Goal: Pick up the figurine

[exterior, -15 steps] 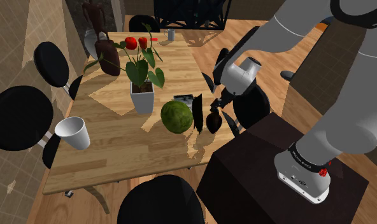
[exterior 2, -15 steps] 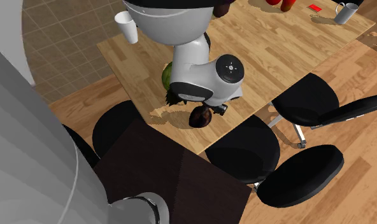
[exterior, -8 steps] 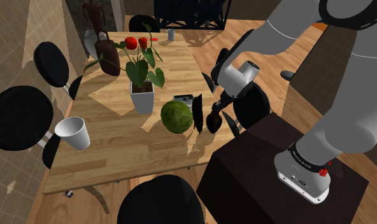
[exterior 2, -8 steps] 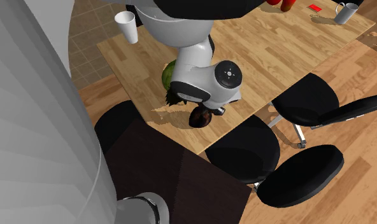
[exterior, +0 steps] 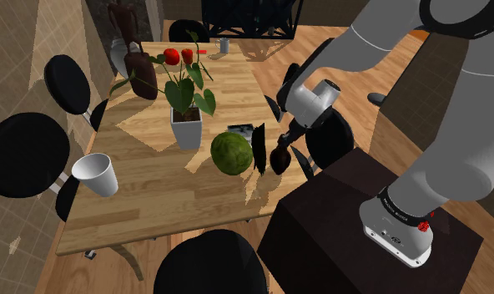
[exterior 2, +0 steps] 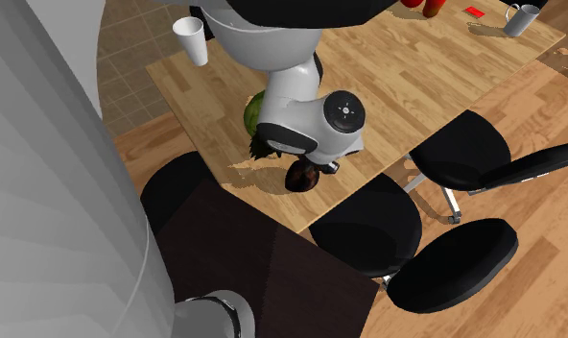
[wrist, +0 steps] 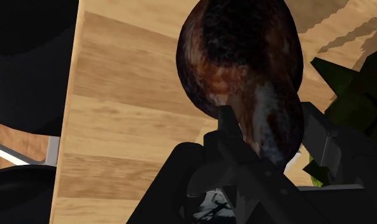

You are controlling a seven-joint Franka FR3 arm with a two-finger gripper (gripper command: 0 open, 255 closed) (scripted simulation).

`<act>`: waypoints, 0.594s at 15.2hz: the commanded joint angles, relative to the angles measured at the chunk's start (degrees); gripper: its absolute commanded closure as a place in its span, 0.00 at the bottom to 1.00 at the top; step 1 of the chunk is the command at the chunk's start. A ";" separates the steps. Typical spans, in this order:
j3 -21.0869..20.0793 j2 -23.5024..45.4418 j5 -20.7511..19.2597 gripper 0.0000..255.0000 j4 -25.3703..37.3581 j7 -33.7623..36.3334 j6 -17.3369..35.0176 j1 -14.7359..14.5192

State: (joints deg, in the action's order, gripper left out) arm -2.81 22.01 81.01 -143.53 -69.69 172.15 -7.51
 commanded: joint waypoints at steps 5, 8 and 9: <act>3.26 -5.78 -10.75 1.00 -3.79 10.88 -1.69 -2.75; 5.51 -8.96 -16.76 1.00 -5.63 16.66 -2.78 -4.45; 6.26 -10.03 -18.83 1.00 -6.21 18.59 -3.15 -4.97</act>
State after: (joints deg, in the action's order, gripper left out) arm 2.67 13.18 64.41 -149.04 -53.21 169.39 -11.93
